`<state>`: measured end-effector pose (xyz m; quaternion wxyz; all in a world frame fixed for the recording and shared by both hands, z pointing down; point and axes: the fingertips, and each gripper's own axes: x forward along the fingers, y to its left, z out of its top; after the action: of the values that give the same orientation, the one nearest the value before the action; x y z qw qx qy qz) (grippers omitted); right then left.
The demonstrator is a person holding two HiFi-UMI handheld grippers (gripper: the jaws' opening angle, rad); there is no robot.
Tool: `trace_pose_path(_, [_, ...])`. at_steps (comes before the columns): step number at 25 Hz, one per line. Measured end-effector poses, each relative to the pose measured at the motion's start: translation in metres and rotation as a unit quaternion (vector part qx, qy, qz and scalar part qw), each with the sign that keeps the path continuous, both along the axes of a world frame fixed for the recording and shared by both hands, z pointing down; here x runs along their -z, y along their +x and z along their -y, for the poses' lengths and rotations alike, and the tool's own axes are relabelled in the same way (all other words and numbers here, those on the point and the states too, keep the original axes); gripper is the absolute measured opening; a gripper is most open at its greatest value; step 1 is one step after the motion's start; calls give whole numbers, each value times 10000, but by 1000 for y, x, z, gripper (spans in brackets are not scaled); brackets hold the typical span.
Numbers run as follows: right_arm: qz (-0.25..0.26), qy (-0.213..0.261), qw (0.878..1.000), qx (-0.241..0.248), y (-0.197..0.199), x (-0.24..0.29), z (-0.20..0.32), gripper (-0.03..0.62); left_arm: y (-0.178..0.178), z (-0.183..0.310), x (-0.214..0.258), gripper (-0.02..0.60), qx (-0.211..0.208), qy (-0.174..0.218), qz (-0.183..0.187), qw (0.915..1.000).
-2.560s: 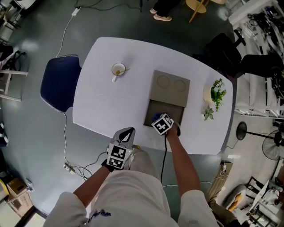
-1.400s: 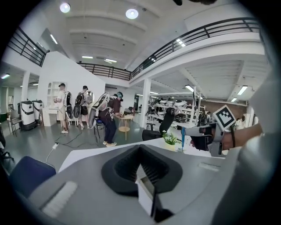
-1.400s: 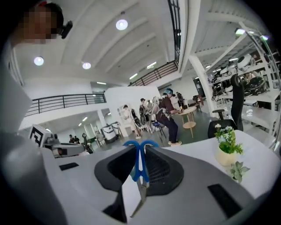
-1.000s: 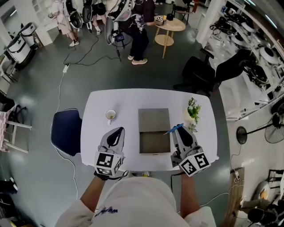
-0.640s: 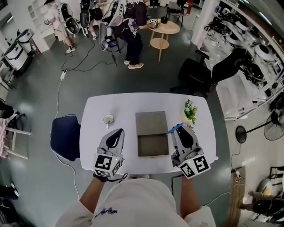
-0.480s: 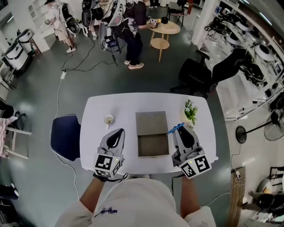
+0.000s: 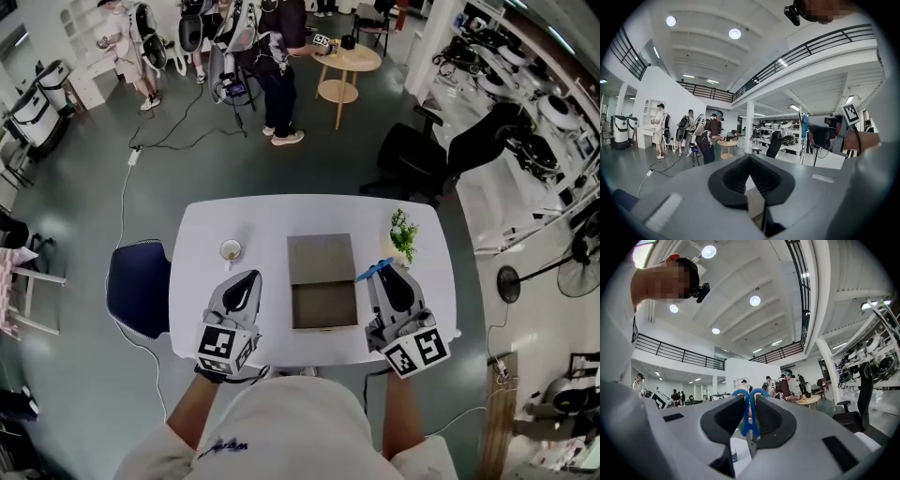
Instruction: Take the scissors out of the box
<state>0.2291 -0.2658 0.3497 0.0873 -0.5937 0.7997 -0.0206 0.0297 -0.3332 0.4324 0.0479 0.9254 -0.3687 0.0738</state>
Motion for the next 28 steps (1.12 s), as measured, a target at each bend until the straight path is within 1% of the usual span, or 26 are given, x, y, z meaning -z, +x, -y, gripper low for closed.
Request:
trace_pose_path(5, [-121,80,9998,155,-9,8,-5,77,-3,-3,2,2,25,-30,3,10000])
trace_pose_path(11, [-234,141,9996,115,-16,16,-7,75,-8,-4,6,3,14,-2,-18,10000])
trace_pose_path(18, [-235,187,9995,96,-17,19,-11,74,-9,-6,9,3,27,22,-40,10000])
trace_pose_path(23, [-237,211,9995,64,-18,23,-17,74,-9,-12,20,2,-8,126,-76,9999])
trace_pose_path(28, [-238,195,9995,10,-15,20,-21,74,-10,-14,22,3,13,106,-173,9998])
